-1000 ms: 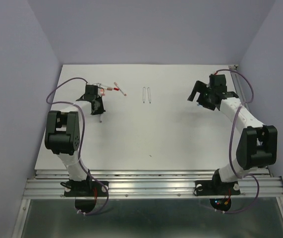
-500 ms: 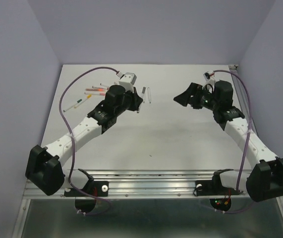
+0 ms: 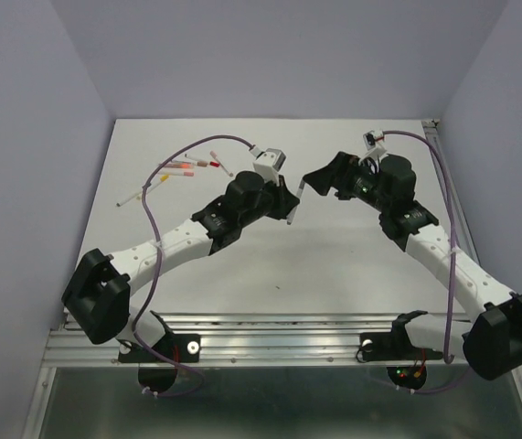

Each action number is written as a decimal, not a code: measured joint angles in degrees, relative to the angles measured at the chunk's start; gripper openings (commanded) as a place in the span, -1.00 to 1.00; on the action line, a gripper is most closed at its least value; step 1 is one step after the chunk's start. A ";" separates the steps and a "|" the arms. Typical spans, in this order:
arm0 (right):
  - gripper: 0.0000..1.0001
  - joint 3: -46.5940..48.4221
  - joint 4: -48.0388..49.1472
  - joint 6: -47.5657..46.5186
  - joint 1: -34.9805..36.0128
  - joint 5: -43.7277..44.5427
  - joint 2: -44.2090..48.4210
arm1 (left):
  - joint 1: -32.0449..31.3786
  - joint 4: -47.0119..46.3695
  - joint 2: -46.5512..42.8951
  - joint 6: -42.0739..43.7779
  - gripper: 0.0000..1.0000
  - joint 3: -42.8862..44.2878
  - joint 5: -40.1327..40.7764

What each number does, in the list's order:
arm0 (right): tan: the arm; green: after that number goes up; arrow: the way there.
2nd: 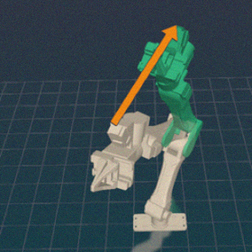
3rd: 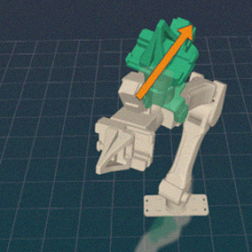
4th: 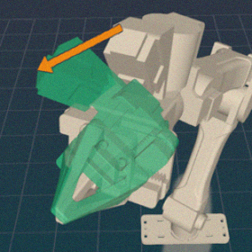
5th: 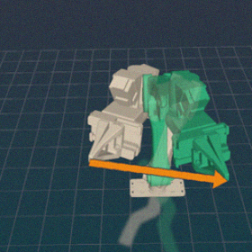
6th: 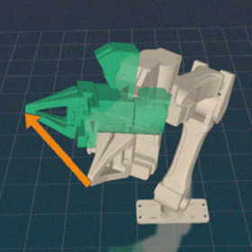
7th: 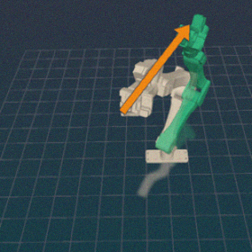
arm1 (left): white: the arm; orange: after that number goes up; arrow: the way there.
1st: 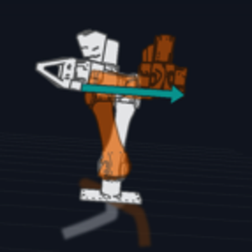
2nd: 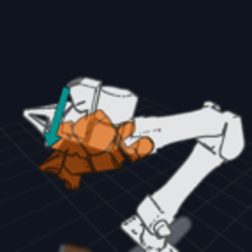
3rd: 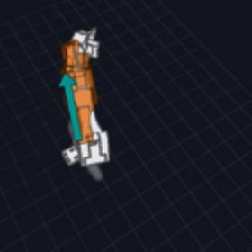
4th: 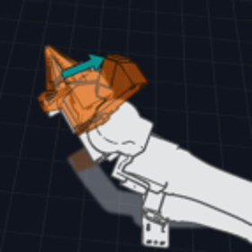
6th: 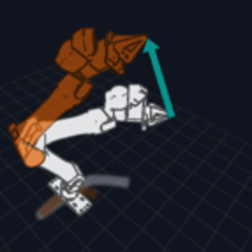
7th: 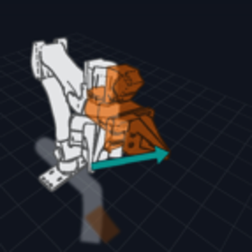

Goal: Open the pen caps

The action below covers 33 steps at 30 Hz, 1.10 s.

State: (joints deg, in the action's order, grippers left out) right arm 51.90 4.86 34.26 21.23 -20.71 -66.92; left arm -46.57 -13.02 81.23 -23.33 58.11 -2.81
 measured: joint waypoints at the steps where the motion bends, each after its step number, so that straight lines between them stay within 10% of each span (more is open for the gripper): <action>1: 0.98 0.00 0.24 0.35 0.07 0.83 -0.17 | -0.17 -0.42 0.15 -0.26 -1.00 -0.02 -0.07; 8: 0.78 0.02 0.74 1.81 0.85 3.06 -2.62 | -1.64 -3.56 0.55 -1.88 -1.00 -0.02 -0.79; 19: -0.22 0.02 0.70 3.54 2.08 4.50 -5.03 | -3.23 -4.79 2.34 -2.29 -1.00 -0.02 -1.22; 33: 0.24 3.15 -10.62 1.05 2.10 16.20 -7.65 | -3.74 -3.63 2.73 -2.69 -1.00 0.20 1.33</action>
State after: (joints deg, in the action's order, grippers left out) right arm 55.05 -5.76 35.31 23.33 -4.51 -74.56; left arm -50.30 -16.64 83.96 -26.02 58.30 -1.48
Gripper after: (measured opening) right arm 0.601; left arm 0.066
